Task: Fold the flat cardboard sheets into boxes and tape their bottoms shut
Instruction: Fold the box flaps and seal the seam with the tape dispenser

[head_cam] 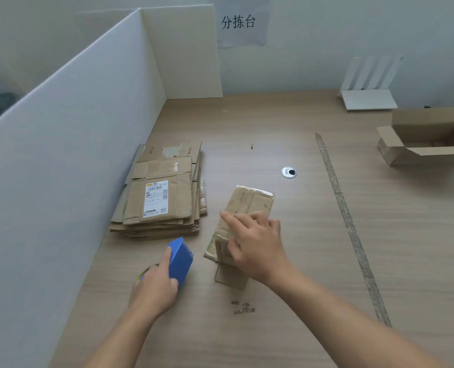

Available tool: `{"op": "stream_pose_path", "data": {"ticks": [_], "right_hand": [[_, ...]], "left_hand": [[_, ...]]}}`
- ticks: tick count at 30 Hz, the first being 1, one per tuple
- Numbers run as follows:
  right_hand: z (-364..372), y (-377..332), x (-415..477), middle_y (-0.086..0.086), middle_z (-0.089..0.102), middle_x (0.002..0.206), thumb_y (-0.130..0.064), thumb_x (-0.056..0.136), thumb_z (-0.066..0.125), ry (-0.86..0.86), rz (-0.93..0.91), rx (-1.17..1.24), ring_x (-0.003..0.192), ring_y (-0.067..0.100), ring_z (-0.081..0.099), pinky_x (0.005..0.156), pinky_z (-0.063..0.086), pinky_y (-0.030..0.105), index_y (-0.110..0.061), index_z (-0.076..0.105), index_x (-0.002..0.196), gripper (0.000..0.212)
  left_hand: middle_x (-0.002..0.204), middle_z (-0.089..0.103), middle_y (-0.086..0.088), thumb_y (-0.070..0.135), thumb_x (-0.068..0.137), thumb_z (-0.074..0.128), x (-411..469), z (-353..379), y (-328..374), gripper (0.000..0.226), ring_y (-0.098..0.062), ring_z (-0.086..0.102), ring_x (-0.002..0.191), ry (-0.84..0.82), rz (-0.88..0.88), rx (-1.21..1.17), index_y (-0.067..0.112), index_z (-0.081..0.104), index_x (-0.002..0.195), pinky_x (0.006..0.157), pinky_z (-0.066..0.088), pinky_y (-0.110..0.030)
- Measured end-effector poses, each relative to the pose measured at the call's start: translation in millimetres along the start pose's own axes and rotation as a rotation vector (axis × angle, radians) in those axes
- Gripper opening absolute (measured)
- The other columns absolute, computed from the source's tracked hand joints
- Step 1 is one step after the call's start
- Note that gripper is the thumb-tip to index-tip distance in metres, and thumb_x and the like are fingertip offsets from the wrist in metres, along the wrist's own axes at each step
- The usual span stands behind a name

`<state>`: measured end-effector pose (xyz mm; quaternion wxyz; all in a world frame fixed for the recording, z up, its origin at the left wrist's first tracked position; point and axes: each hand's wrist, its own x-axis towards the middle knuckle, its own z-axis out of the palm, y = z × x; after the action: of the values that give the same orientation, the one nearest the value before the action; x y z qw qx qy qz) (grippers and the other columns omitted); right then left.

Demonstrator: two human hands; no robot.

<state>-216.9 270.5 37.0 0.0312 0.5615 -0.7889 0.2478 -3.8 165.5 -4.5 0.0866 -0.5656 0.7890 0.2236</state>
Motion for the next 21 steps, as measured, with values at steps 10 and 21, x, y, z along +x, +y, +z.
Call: {"op": "stream_pose_path", "data": {"ticks": [10,21], "right_hand": [[-15,62,50,0.001,0.023,0.158,-0.045,0.095,0.05,-0.315,0.345,0.102,0.146,0.03,0.016,0.118,0.02,0.045,-0.047,0.036,0.146,0.053],[-23,40,30,-0.001,0.046,0.118,-0.063,0.085,0.059,-0.317,0.422,0.212,0.116,0.024,0.05,0.089,0.046,0.039,-0.04,0.038,0.132,0.057]], "left_hand": [[0.123,0.05,-0.006,0.019,0.101,0.04,6,29,-15,0.074,-0.022,0.052,0.11,0.074,-0.075,-0.019,0.027,-0.007,0.158,0.094,0.044,-0.036],[0.122,0.052,-0.009,0.019,0.096,0.042,15,28,-18,0.075,-0.025,0.052,0.107,-0.052,-0.078,-0.106,0.035,0.003,0.158,0.089,0.045,-0.037]]}}
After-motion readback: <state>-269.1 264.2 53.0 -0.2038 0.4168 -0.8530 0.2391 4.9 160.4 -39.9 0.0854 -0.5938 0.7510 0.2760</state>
